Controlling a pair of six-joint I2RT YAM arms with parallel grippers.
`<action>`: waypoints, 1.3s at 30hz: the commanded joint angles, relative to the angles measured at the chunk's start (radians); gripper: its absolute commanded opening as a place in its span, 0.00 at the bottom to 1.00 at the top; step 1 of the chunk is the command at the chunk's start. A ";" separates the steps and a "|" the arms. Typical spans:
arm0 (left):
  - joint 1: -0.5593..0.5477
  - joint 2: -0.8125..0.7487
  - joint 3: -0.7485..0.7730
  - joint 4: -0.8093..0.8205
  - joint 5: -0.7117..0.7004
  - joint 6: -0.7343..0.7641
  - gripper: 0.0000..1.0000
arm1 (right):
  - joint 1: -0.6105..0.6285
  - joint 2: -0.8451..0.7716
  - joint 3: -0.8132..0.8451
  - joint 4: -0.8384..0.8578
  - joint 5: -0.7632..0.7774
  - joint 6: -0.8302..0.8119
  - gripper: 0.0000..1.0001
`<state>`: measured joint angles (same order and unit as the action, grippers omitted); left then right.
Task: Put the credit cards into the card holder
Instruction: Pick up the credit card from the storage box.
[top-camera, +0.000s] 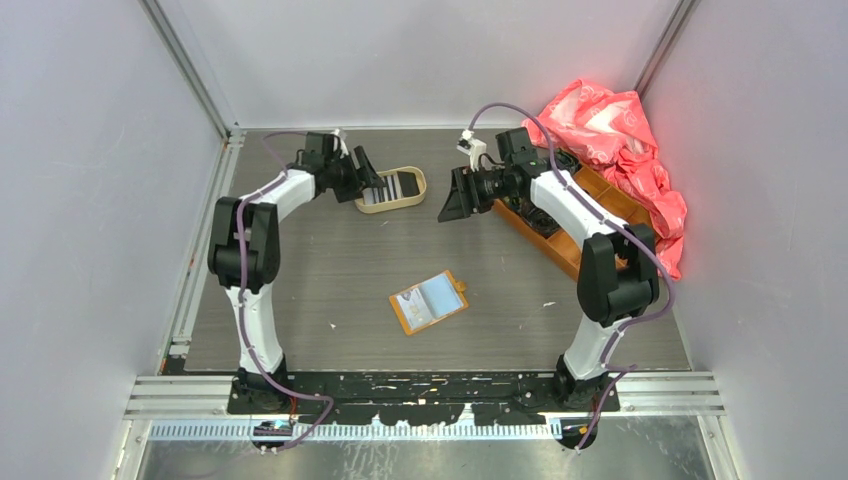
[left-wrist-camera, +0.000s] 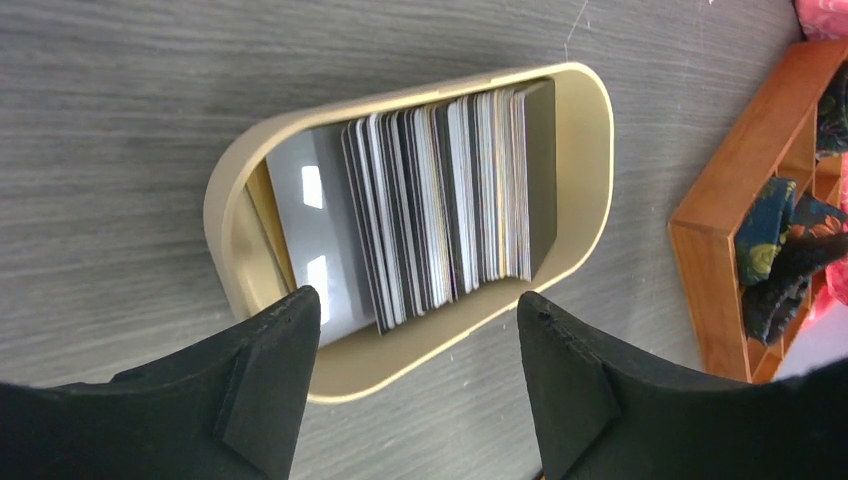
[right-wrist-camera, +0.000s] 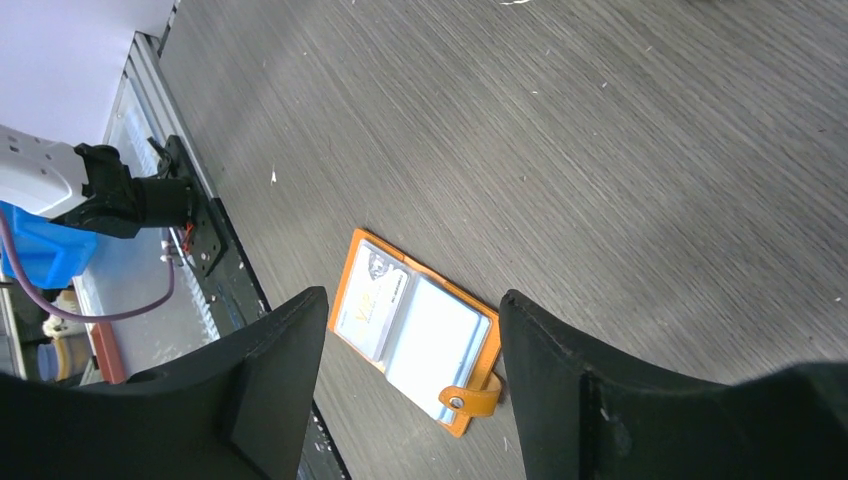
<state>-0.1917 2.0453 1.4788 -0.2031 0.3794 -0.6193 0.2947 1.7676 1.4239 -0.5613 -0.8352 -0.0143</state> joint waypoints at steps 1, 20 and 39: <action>-0.024 0.038 0.100 -0.017 -0.053 0.005 0.72 | 0.000 -0.002 0.026 0.014 -0.037 0.011 0.68; -0.052 0.130 0.142 0.067 -0.013 -0.152 0.71 | 0.000 0.012 0.038 -0.015 -0.062 -0.003 0.68; -0.072 0.199 0.169 0.129 0.063 -0.255 0.62 | 0.000 0.000 0.040 -0.020 -0.082 -0.003 0.68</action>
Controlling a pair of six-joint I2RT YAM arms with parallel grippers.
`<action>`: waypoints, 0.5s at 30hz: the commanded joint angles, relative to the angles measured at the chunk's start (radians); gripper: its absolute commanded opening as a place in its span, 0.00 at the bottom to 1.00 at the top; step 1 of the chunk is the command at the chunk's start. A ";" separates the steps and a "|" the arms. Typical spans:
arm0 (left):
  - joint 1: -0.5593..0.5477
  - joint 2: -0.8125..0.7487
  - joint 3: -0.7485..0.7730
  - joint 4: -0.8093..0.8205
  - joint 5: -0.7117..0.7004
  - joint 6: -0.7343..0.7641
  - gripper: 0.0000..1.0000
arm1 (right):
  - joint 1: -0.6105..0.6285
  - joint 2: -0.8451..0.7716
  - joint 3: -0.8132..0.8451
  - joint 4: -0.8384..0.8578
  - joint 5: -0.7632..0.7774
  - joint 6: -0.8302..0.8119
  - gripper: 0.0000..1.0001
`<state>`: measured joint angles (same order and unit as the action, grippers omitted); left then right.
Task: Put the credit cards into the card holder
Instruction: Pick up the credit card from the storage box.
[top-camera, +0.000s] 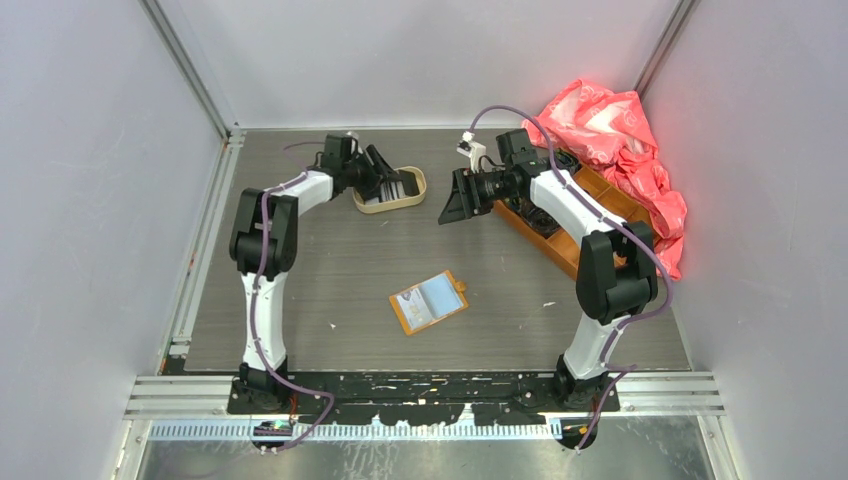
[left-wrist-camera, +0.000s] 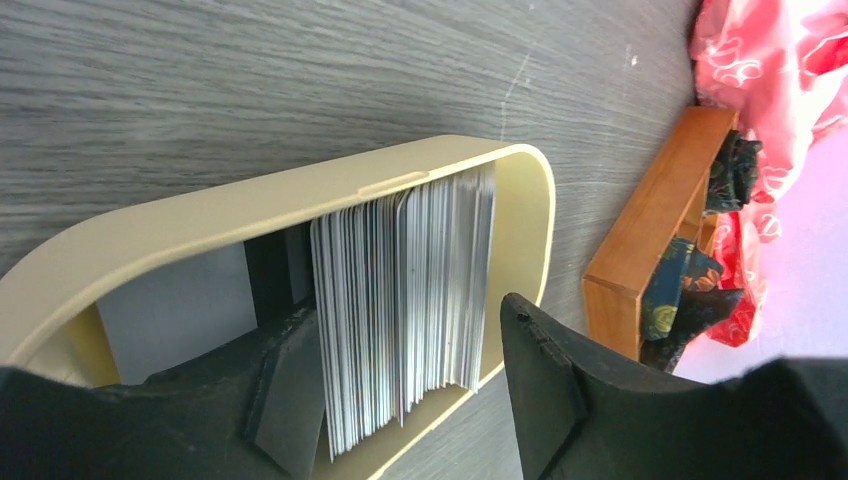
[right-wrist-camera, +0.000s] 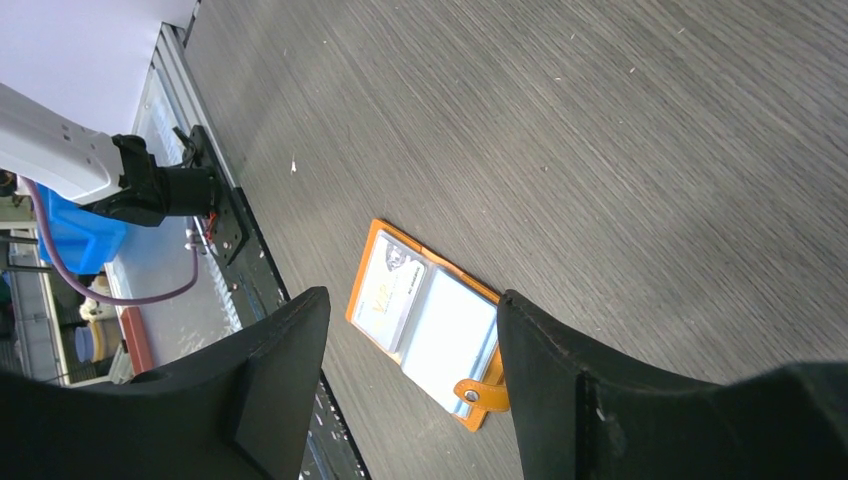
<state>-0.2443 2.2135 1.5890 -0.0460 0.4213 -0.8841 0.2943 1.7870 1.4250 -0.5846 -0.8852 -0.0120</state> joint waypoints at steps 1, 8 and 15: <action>-0.023 0.039 0.072 -0.043 0.017 0.019 0.62 | 0.000 -0.019 0.038 0.003 -0.033 -0.004 0.67; -0.038 0.072 0.110 -0.014 0.060 -0.007 0.62 | -0.002 -0.021 0.038 0.001 -0.037 -0.003 0.67; -0.028 0.025 0.084 0.012 0.066 -0.027 0.57 | -0.006 -0.021 0.038 0.000 -0.043 -0.004 0.67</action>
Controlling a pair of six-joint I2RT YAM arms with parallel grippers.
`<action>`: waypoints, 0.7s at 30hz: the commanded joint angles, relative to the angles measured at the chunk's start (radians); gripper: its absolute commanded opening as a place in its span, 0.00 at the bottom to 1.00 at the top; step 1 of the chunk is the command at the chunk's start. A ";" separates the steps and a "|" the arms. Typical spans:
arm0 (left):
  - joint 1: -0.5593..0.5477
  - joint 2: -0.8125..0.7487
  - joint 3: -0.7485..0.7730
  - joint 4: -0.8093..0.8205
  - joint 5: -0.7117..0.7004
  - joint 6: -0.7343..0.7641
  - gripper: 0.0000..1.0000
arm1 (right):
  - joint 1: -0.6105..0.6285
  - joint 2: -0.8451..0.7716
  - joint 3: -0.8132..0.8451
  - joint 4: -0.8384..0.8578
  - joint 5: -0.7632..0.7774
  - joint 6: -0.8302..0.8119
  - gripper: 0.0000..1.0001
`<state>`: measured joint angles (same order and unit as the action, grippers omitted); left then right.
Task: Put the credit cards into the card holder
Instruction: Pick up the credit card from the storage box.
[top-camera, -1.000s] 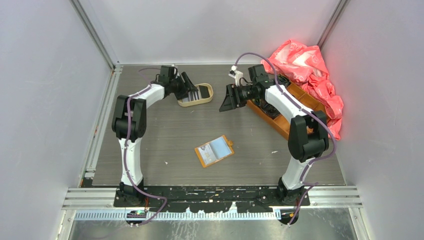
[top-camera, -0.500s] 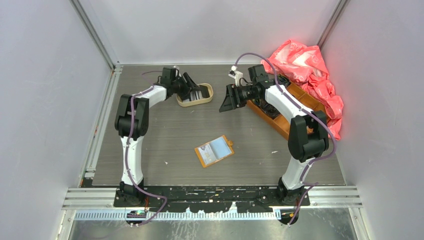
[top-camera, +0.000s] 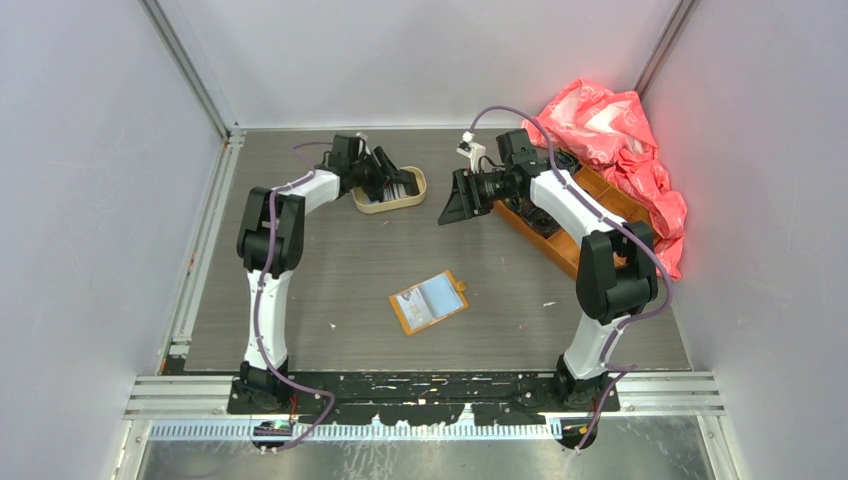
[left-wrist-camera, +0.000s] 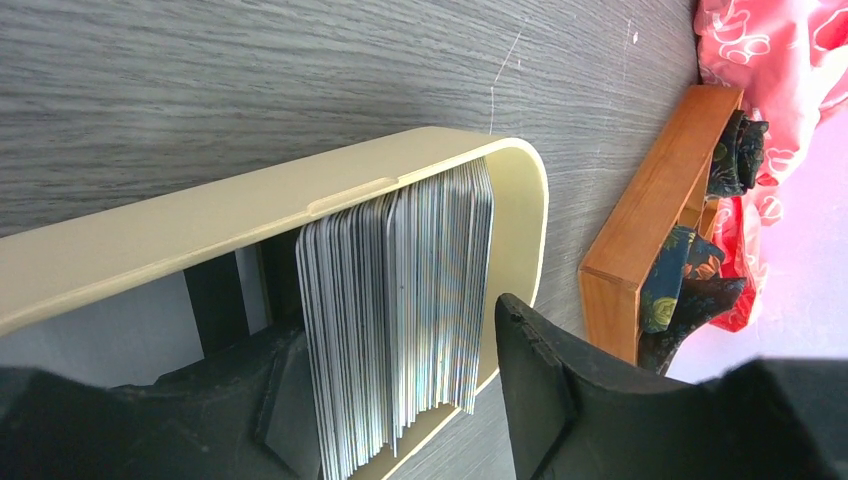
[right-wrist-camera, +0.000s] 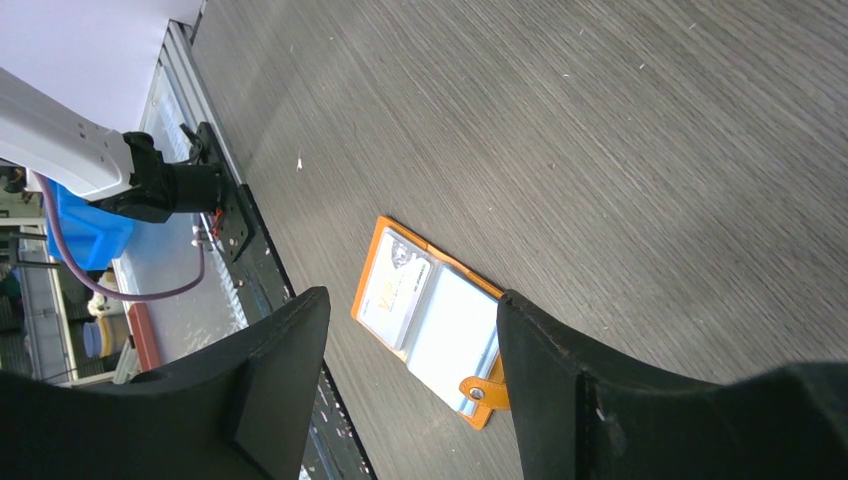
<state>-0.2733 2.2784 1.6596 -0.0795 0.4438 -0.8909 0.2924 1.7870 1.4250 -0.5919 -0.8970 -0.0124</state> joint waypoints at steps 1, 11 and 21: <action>0.004 -0.048 0.005 0.053 0.046 -0.026 0.57 | -0.004 -0.019 0.038 0.007 -0.032 -0.003 0.67; 0.030 -0.094 -0.036 0.059 0.062 -0.025 0.54 | -0.007 -0.019 0.037 0.007 -0.034 -0.001 0.67; 0.063 -0.139 -0.087 0.069 0.079 -0.021 0.50 | -0.009 -0.014 0.038 0.006 -0.040 0.005 0.67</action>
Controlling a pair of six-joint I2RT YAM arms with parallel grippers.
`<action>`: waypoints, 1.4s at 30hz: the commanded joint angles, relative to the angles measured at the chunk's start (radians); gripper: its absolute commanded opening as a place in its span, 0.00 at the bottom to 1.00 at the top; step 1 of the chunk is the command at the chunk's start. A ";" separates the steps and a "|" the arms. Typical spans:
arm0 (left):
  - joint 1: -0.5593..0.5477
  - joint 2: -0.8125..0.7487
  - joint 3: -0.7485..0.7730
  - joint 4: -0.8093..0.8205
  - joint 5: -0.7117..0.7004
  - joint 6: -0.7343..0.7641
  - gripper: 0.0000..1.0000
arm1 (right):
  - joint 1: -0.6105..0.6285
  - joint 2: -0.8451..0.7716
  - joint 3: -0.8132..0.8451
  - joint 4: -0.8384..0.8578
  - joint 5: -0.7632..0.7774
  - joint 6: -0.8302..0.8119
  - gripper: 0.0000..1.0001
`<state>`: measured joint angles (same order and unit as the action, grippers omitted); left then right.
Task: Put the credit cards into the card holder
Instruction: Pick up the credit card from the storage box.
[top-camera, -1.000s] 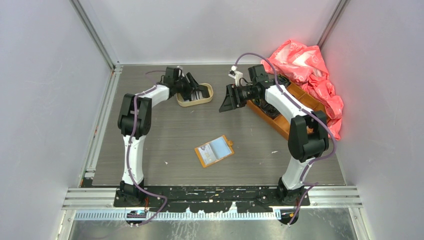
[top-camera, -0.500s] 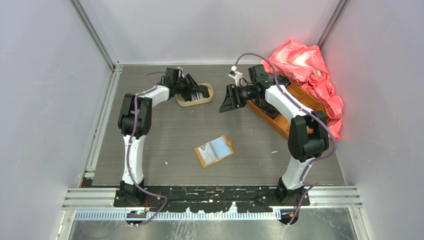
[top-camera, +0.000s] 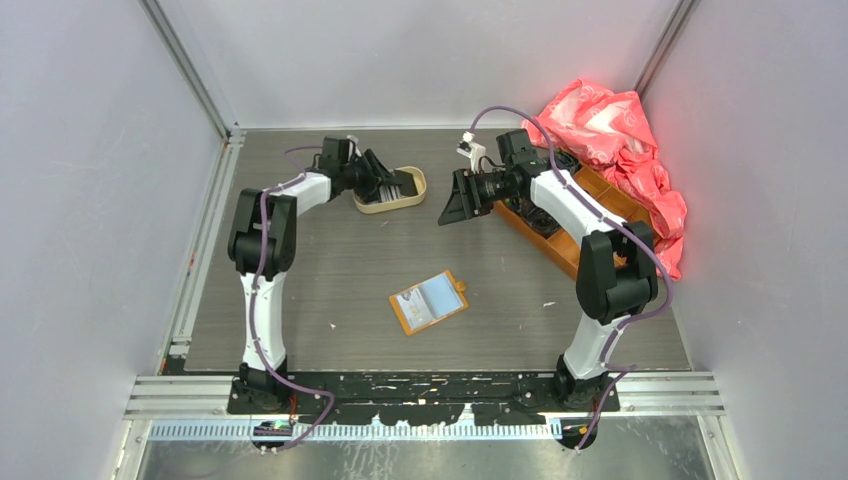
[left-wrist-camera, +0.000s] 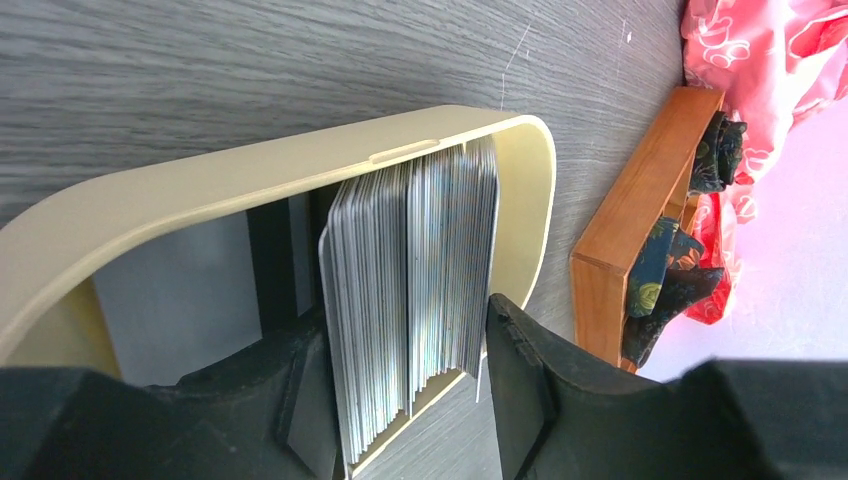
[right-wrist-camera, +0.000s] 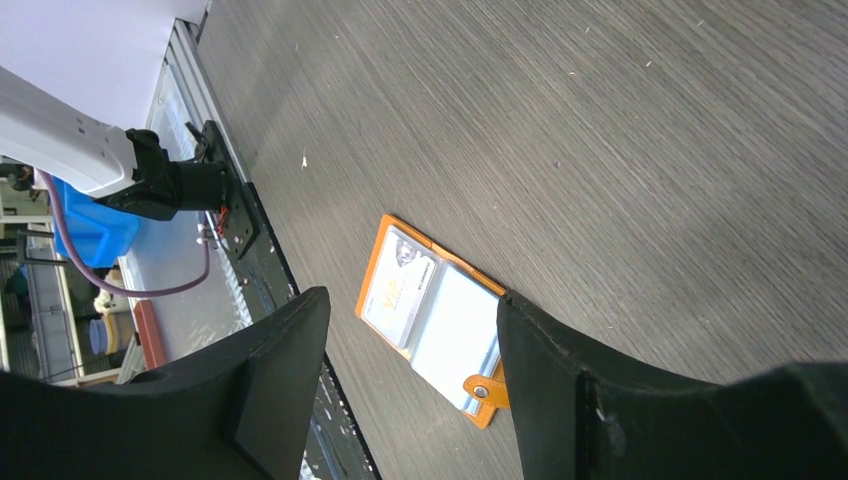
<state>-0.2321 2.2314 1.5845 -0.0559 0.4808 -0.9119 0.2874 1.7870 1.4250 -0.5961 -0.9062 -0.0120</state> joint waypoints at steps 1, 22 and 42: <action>0.024 -0.095 -0.016 0.046 0.043 0.001 0.49 | -0.004 -0.013 0.038 0.010 -0.032 0.004 0.67; 0.055 -0.121 -0.020 -0.046 0.035 0.068 0.46 | -0.004 -0.011 0.038 0.010 -0.039 0.009 0.67; 0.075 -0.126 -0.017 -0.136 -0.010 0.128 0.14 | -0.004 -0.012 0.038 0.010 -0.048 0.010 0.68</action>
<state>-0.1616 2.1689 1.5608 -0.1772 0.4778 -0.8143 0.2859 1.7870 1.4254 -0.5991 -0.9257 -0.0051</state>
